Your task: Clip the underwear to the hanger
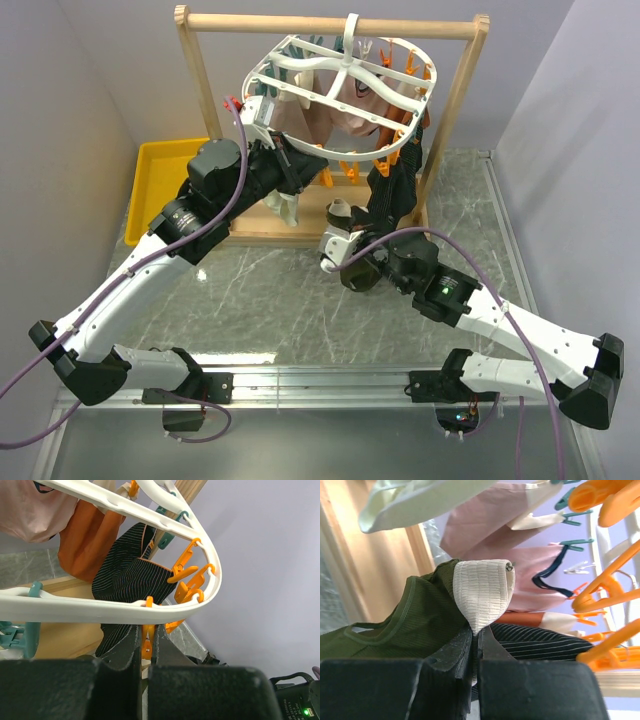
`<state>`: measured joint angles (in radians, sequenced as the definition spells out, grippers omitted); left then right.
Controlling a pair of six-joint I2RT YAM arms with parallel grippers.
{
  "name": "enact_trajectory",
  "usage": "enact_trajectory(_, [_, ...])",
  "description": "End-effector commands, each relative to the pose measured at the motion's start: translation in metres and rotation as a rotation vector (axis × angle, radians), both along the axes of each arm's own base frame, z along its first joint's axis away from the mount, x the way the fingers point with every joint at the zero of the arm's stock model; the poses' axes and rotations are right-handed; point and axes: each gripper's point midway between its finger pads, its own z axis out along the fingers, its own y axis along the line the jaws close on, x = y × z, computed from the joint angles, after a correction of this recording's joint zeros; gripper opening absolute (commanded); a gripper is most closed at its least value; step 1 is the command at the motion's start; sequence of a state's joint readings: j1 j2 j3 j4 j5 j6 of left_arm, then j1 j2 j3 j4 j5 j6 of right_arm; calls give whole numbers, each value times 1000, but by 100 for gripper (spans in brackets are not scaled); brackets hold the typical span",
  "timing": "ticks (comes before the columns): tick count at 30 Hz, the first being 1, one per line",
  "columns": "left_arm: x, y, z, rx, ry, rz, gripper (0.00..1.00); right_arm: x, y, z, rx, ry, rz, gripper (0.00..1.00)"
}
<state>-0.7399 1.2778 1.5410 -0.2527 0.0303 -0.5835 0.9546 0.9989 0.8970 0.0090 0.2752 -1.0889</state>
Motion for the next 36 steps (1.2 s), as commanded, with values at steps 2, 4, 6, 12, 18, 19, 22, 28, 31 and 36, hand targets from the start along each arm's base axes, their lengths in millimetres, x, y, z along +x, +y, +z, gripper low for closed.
enact_trajectory(2, [-5,2,10,-8,-40,-21,0,2,-3,48,50,-129,-27,0])
enact_trajectory(4, [-5,1,11,-10,-50,-30,0,2,-3,49,39,-139,-28,0])
enact_trajectory(6, [-5,0,11,-9,-56,-34,0,3,-2,52,23,-172,-29,0])
enact_trajectory(12, [-6,-2,10,4,-91,-48,0,7,0,62,11,-214,-41,0])
enact_trajectory(18, [-5,-3,11,12,-122,-49,0,6,1,75,19,-243,-43,0])
enact_trajectory(19, [-5,-2,11,15,-125,-52,0,6,1,77,23,-247,-44,0])
enact_trajectory(22, [-4,-3,12,23,-140,-54,0,6,1,83,30,-254,-43,0])
enact_trajectory(28, [-3,-5,14,24,-155,-58,0,6,1,91,53,-246,-46,0])
enact_trajectory(31, [-4,-5,17,17,-163,-60,0,5,3,83,41,-227,-28,0])
enact_trajectory(36, [-4,-5,18,23,-180,-60,0,3,2,88,62,-221,-23,0])
